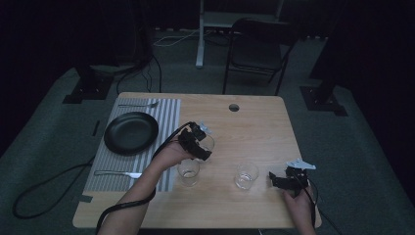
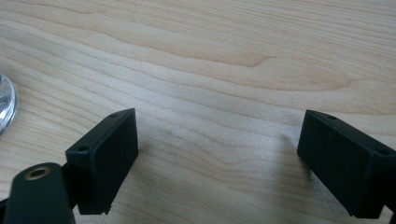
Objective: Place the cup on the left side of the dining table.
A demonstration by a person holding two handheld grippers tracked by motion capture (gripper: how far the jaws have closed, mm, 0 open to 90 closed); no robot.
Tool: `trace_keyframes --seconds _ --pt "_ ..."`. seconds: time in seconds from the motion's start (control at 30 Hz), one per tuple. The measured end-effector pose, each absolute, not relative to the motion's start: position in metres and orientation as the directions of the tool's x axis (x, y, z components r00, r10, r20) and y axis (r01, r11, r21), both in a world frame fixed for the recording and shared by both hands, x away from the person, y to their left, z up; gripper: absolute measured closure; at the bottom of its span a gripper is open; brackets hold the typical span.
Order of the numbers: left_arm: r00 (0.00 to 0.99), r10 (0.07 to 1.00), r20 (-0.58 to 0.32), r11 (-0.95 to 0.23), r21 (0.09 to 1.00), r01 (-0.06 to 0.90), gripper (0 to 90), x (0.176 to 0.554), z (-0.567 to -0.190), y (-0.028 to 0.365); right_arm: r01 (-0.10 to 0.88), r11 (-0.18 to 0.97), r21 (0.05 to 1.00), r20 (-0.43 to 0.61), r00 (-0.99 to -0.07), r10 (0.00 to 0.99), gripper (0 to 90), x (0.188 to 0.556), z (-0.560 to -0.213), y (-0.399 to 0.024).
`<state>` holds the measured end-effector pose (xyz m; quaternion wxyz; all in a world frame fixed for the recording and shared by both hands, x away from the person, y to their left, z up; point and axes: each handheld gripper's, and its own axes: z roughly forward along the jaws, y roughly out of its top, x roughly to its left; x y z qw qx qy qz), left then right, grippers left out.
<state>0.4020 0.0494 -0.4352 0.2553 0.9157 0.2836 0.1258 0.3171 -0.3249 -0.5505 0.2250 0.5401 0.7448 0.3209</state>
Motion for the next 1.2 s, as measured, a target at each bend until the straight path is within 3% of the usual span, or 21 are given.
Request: trace_keyframes --seconds 1.2 --pt "0.725 0.682 0.096 -0.652 0.528 0.544 18.7 0.393 -0.439 0.125 0.66 0.211 0.721 0.011 -0.316 0.949 11.9 0.317 -0.55 -0.325"
